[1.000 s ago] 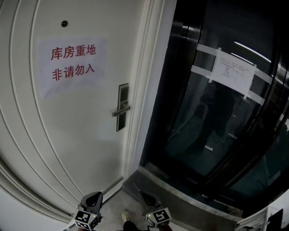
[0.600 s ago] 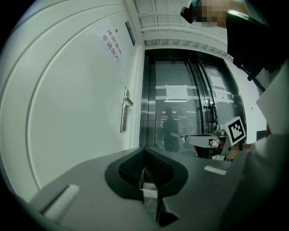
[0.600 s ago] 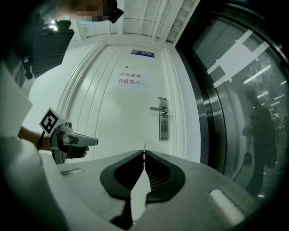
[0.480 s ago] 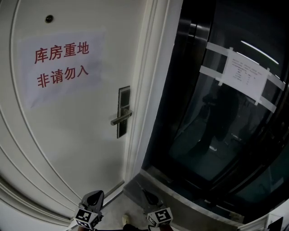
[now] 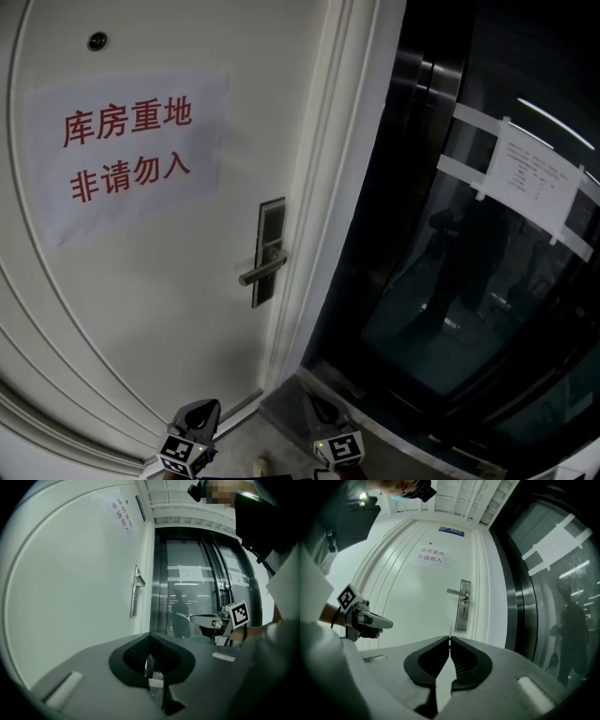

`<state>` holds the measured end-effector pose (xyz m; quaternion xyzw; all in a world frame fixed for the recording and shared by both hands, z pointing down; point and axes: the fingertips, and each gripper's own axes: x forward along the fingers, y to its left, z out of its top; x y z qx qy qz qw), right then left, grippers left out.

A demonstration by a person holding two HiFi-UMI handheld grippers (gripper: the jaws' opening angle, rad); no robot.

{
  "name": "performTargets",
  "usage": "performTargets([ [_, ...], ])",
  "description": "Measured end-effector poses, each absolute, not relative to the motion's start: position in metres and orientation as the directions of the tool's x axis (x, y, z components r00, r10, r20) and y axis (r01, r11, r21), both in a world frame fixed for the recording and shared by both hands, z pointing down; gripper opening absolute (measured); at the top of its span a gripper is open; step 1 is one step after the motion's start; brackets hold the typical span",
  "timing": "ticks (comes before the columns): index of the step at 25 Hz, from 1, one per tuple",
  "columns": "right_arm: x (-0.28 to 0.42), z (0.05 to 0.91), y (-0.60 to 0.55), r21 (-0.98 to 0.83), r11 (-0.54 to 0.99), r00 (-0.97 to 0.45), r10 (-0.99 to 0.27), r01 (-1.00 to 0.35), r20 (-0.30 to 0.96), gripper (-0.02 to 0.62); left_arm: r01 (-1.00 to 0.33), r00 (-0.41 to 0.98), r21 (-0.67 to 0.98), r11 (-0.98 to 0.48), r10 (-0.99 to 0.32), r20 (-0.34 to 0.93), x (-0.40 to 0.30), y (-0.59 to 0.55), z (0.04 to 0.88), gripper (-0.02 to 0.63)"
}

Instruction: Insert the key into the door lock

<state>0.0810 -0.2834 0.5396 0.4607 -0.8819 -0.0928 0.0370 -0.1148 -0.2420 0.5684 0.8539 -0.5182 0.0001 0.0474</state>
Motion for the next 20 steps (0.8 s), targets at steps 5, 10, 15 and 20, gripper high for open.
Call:
performTargets([
  [5, 0.073, 0.513, -0.312, 0.285, 0.558, -0.595, -0.802, -0.78, -0.057, 0.011, -0.891, 0.451, 0.08, -0.447, -0.891, 0.05, -0.117, -0.261, 0.567, 0.002],
  [10, 0.067, 0.485, -0.34, 0.475, 0.512, -0.609, -0.79, -0.716, -0.065, 0.011, -0.894, 0.445, 0.078, -0.441, -0.895, 0.041, -0.117, -0.279, 0.562, 0.002],
  [15, 0.065, 0.471, -0.369, 0.613, 0.463, -0.618, -0.784, -0.64, -0.053, 0.011, -0.899, 0.434, 0.077, -0.43, -0.9, 0.041, -0.119, -0.292, 0.562, 0.002],
  [20, 0.053, 0.455, -0.398, 0.754, 0.371, -0.621, -0.781, -0.543, -0.064, 0.011, -0.908, 0.415, 0.074, -0.412, -0.909, 0.036, -0.124, -0.302, 0.561, 0.002],
])
